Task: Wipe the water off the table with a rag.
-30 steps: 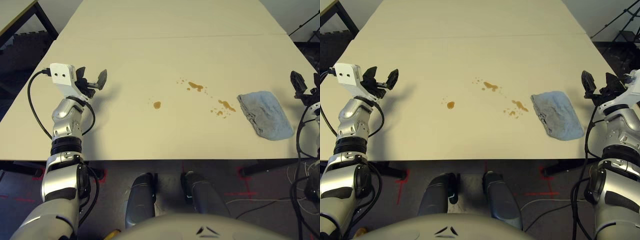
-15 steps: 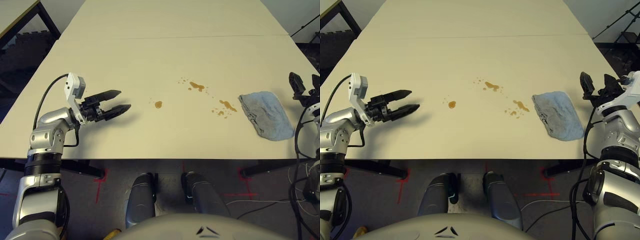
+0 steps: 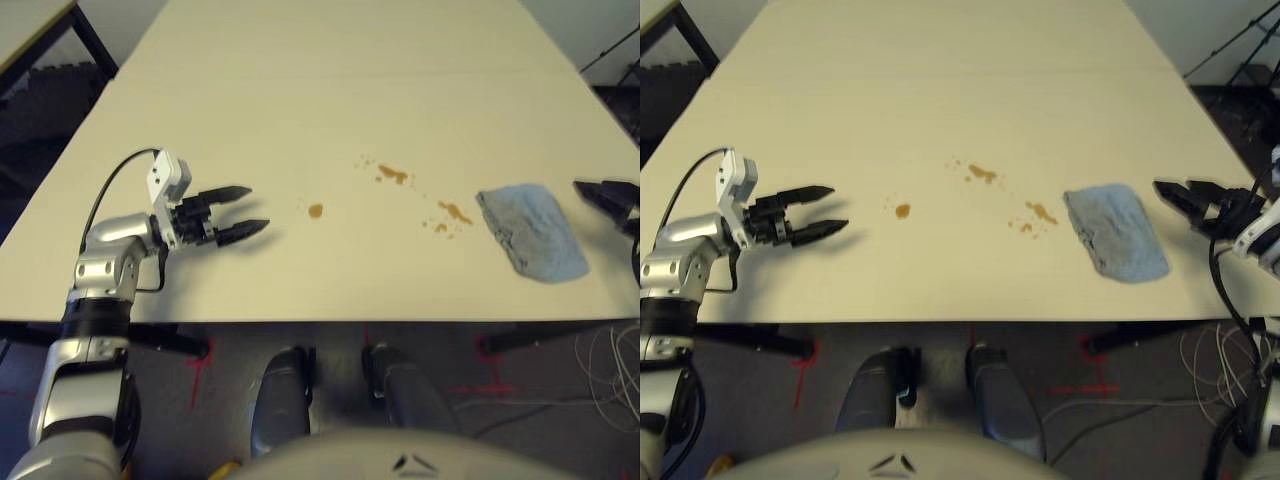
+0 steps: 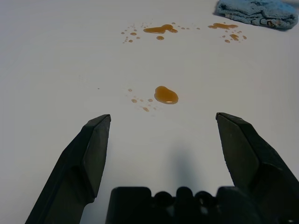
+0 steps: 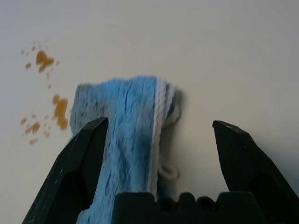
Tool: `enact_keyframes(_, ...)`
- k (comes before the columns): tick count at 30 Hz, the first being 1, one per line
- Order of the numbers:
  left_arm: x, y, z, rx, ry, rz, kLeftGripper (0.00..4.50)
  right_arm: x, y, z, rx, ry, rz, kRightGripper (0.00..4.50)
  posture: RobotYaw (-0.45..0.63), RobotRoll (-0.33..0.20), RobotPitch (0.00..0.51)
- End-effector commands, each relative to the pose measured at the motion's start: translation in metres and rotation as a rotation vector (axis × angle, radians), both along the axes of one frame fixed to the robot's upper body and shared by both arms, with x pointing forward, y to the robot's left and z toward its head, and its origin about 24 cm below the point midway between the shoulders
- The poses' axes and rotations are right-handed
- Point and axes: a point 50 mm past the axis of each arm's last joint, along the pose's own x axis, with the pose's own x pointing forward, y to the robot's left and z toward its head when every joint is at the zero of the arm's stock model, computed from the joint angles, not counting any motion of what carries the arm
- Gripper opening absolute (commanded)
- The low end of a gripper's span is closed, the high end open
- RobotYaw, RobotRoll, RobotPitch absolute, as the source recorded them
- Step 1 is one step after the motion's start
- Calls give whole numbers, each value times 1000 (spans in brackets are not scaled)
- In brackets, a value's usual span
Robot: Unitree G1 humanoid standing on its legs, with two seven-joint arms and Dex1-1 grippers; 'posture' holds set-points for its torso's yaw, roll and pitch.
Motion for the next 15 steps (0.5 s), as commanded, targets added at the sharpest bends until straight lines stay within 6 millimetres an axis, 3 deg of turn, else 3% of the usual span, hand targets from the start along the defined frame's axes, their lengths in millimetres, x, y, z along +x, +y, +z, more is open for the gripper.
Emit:
enact_keyframes(1, 1, -2, -1, 21, 5, -13, 4500, -1, 4, -6, -8, 64, 42, 4471, -177, 0, 156)
enact_keyframes(15, -2, -1, 0, 22, -3, 0, 4500, 17, 18, -31, -9, 153, 80, 4471, -145, 0, 151)
